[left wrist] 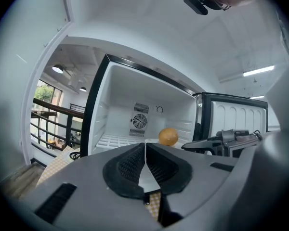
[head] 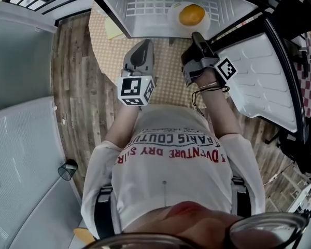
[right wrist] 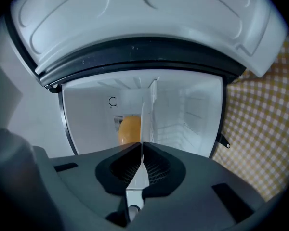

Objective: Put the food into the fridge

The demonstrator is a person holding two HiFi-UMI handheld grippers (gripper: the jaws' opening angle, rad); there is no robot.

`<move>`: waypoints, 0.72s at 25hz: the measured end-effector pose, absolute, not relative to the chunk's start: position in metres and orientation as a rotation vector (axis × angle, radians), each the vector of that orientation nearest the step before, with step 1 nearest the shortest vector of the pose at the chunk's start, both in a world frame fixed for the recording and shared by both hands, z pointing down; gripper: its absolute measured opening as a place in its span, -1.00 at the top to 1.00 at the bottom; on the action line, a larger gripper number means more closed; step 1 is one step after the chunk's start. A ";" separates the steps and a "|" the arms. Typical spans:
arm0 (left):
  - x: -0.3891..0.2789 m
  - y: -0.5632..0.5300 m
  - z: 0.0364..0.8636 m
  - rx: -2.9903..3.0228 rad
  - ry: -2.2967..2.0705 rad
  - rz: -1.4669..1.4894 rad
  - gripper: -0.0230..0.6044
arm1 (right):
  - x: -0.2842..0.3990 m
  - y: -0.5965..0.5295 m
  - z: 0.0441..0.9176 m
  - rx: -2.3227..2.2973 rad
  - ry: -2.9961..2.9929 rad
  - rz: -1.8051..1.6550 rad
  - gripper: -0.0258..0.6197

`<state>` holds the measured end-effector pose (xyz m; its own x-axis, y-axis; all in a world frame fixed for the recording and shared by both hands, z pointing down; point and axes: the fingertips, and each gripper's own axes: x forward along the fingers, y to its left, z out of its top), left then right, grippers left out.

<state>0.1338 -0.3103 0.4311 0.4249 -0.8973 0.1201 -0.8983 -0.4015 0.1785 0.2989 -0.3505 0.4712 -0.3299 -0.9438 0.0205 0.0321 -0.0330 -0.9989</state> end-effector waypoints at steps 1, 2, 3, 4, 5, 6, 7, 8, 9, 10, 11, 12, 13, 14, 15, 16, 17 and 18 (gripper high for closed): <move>0.132 -0.311 0.432 2.456 -1.586 0.010 0.84 | 0.297 -0.355 0.471 -1.023 1.414 -1.495 0.82; 0.130 -0.312 0.433 2.452 -1.592 0.013 0.84 | 0.295 -0.359 0.472 -1.021 1.416 -1.498 0.82; 0.130 -0.313 0.434 2.451 -1.593 0.017 0.84 | 0.293 -0.363 0.473 -1.020 1.417 -1.503 0.82; 0.129 -0.314 0.435 2.452 -1.592 0.023 0.84 | 0.291 -0.366 0.474 -1.018 1.418 -1.508 0.82; 0.129 -0.314 0.436 2.452 -1.592 0.028 0.84 | 0.289 -0.370 0.475 -1.018 1.419 -1.512 0.82; 0.128 -0.315 0.438 2.451 -1.594 0.032 0.84 | 0.288 -0.373 0.476 -1.019 1.420 -1.515 0.82; 0.127 -0.316 0.439 2.448 -1.596 0.034 0.84 | 0.287 -0.376 0.478 -1.022 1.420 -1.517 0.82; 0.126 -0.317 0.440 2.444 -1.600 0.037 0.84 | 0.286 -0.379 0.479 -1.026 1.417 -1.520 0.82; 0.125 -0.318 0.441 2.439 -1.603 0.040 0.84 | 0.286 -0.381 0.481 -1.029 1.413 -1.524 0.82; 0.123 -0.318 0.442 2.433 -1.607 0.043 0.84 | 0.286 -0.384 0.482 -1.028 1.408 -1.528 0.82; 0.122 -0.319 0.443 2.427 -1.611 0.046 0.84 | 0.285 -0.386 0.483 -1.025 1.403 -1.532 0.82; 0.120 -0.320 0.444 2.420 -1.616 0.046 0.84 | 0.285 -0.388 0.484 -1.022 1.398 -1.538 0.82; 0.118 -0.321 0.444 2.414 -1.622 0.042 0.84 | 0.284 -0.391 0.486 -1.021 1.395 -1.544 0.82; 0.116 -0.322 0.443 2.408 -1.628 0.036 0.84 | 0.283 -0.394 0.487 -1.021 1.395 -1.550 0.83; 0.114 -0.324 0.442 2.404 -1.634 0.031 0.84 | 0.281 -0.397 0.488 -1.021 1.398 -1.554 0.83; 0.113 -0.326 0.442 2.401 -1.638 0.030 0.84 | 0.280 -0.400 0.488 -1.023 1.401 -1.556 0.83; 0.113 -0.328 0.443 2.400 -1.641 0.032 0.84 | 0.280 -0.403 0.489 -1.026 1.403 -1.558 0.83; 0.113 -0.329 0.443 2.399 -1.641 0.034 0.84 | 0.279 -0.406 0.490 -1.029 1.404 -1.559 0.83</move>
<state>0.1130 -0.3292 0.4435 0.3711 -0.9163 0.1504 -0.9218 -0.3440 0.1785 0.2792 -0.4058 0.4895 -0.3647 -0.9289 0.0647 0.0329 -0.0823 -0.9961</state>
